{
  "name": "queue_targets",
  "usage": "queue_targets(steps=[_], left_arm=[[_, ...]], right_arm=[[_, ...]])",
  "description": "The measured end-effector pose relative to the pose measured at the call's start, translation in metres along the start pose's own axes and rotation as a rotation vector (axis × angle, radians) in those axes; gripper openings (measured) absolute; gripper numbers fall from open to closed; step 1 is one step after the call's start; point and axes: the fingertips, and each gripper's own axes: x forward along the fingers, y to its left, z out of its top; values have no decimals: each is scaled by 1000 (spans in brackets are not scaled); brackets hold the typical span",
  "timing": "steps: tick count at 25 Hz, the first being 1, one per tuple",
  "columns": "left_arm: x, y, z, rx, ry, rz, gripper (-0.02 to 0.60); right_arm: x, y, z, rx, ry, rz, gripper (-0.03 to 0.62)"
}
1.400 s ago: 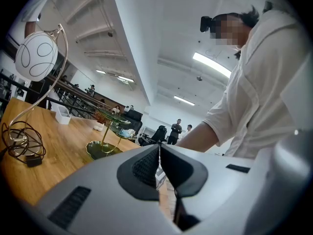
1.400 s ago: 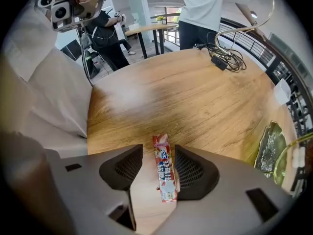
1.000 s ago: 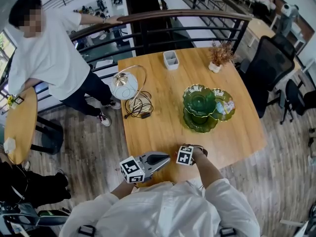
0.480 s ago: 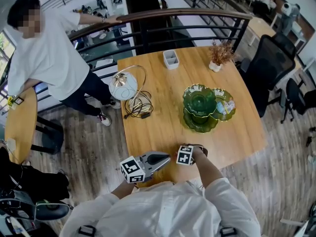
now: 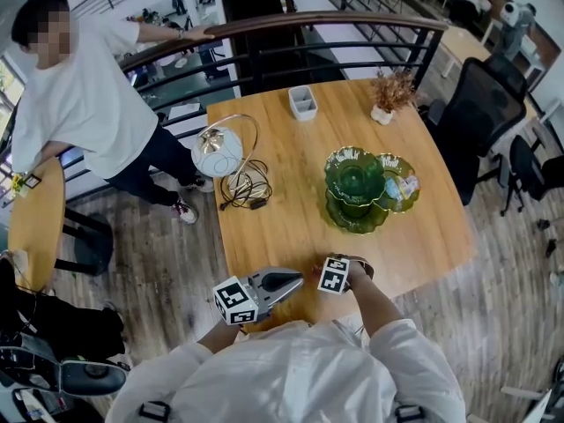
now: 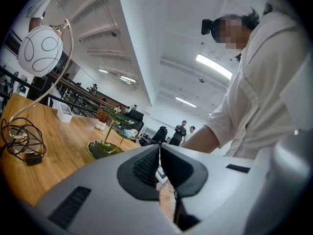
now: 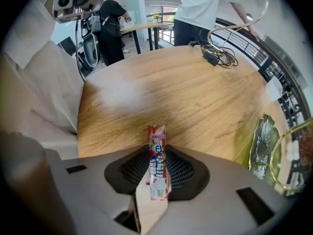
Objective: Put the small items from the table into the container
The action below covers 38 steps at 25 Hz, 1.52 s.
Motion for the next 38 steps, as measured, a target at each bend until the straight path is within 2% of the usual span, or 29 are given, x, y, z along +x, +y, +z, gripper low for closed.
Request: queue_targets(steps=[5,9,15,21,24,33,38], left_arm=[[5,1,1,-1,-8,-9,9],[9,-2,1,-3,-5,-18,9],[13,-7,-1,5,3,-25,8],[22,-15,-1,19,15,-42,8],[27,-21,0,24,19,-51,9],[40,-33,-3,38,32,-70,9],[47,-38,-3,44,34,-77,8]], right_arm=[[-21,-17,3,132,-125,-35,106],[-33,-27,-4,218,-183,-65,106],[-48,-32,-9,287,-248,-100,106],[-76,-37,-5,395,-392,-130,106],[-87,-39,-7,424,-433,-149,106],[-154,-49,-2,514,-663,-216,106],[-183,-54,-1,528,-749,-246,106]])
